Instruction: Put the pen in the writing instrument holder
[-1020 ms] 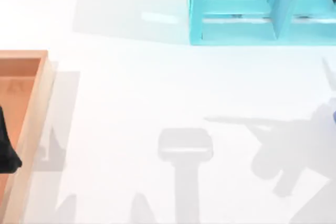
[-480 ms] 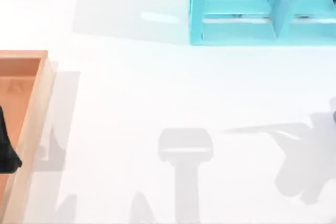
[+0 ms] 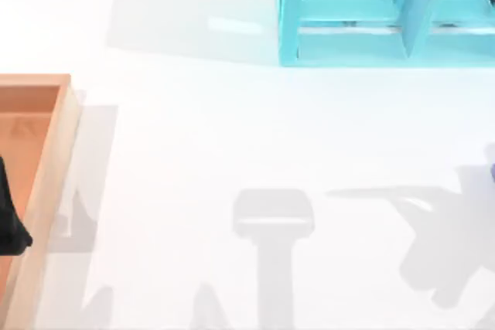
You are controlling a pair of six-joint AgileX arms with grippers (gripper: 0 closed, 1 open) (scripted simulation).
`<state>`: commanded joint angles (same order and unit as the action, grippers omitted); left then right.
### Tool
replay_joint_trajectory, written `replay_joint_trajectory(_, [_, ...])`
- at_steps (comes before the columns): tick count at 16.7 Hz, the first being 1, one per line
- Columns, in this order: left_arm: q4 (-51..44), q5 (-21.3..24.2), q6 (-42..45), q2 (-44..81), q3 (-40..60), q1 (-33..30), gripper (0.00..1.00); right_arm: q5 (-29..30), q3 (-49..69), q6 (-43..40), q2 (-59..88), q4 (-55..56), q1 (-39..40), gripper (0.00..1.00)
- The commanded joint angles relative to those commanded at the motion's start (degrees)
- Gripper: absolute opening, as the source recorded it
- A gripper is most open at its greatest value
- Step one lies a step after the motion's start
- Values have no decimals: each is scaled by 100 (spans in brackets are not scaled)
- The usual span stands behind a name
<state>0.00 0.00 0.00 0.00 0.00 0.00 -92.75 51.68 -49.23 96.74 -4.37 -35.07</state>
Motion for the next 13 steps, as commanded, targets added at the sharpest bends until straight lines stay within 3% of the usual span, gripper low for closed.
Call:
replay_joint_trajectory(4, [0, 0, 0, 0, 0, 0, 100, -13, 19, -49, -21, -53, 6, 0])
replay_joint_trajectory(13, [0, 0, 0, 0, 0, 0, 100, -13, 19, -49, -21, -53, 6, 68])
